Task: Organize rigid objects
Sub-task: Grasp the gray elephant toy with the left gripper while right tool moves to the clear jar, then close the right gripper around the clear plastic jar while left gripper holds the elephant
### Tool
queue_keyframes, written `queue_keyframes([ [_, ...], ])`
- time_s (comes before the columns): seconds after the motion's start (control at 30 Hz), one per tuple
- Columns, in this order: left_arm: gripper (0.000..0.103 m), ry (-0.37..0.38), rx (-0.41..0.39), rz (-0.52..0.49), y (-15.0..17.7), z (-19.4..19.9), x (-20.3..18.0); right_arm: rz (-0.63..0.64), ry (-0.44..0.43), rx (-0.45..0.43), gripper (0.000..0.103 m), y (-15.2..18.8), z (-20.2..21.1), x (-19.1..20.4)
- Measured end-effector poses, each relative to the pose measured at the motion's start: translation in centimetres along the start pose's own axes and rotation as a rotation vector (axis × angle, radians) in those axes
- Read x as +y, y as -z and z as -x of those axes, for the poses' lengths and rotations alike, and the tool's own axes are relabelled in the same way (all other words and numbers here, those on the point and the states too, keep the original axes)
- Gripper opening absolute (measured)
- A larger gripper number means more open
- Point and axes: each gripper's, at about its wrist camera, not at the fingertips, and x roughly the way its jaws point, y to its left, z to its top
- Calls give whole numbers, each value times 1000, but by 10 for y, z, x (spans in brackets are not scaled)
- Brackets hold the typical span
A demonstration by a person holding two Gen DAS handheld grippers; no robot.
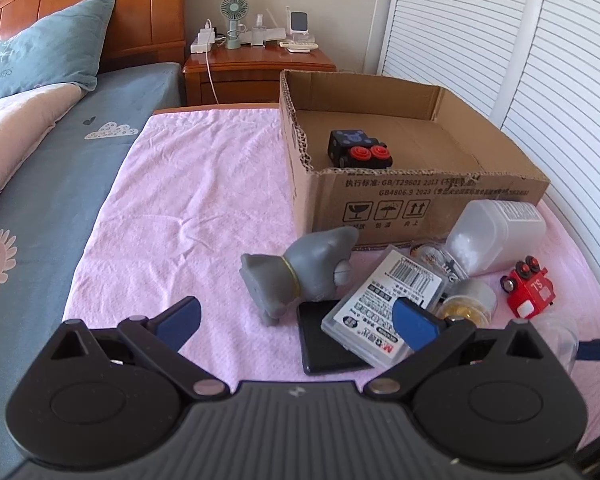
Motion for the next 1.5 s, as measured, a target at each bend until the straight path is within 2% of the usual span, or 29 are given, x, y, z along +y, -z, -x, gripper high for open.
queue_keyframes([
  [0.3, 101, -33, -22, 53, -17, -39, -9, -22, -35, -50, 103, 12, 1, -5],
  [0.4, 101, -76, -20, 55, -19, -48, -11, -20, -35, -62, 103, 14, 2, -4],
  [0.67, 101, -151, -29, 12, -7, -38, 1, -16, -40, -68, 103, 12, 0, -4],
  [0.83, 101, -133, -34, 73, -8, -37, 7, -16, -41, -75, 103, 14, 0, -4],
  [0.93, 98, -72, -7, 155, -10, -43, 7, -16, -41, -75, 103, 14, 0, -4],
  [1.0, 94, -54, -9, 187, -11, -45, 6, -15, -41, -76, 103, 14, 0, -4],
  [1.07, 85, -45, -10, 202, -12, -46, 4, -14, -42, -77, 103, 14, 0, -4],
  [1.13, 80, -54, -15, 216, -12, -48, 2, -13, -43, -78, 103, 14, 0, -4],
  [1.17, 76, -58, -15, 222, -12, -49, 2, -12, -44, -79, 103, 14, -1, -4],
  [1.27, 76, -50, -22, 230, -11, -48, 5, -10, -45, -81, 103, 14, -1, -4],
  [1.5, 75, -32, -17, 160, -11, -42, 7, -2, -50, -86, 103, 14, -1, -4],
])
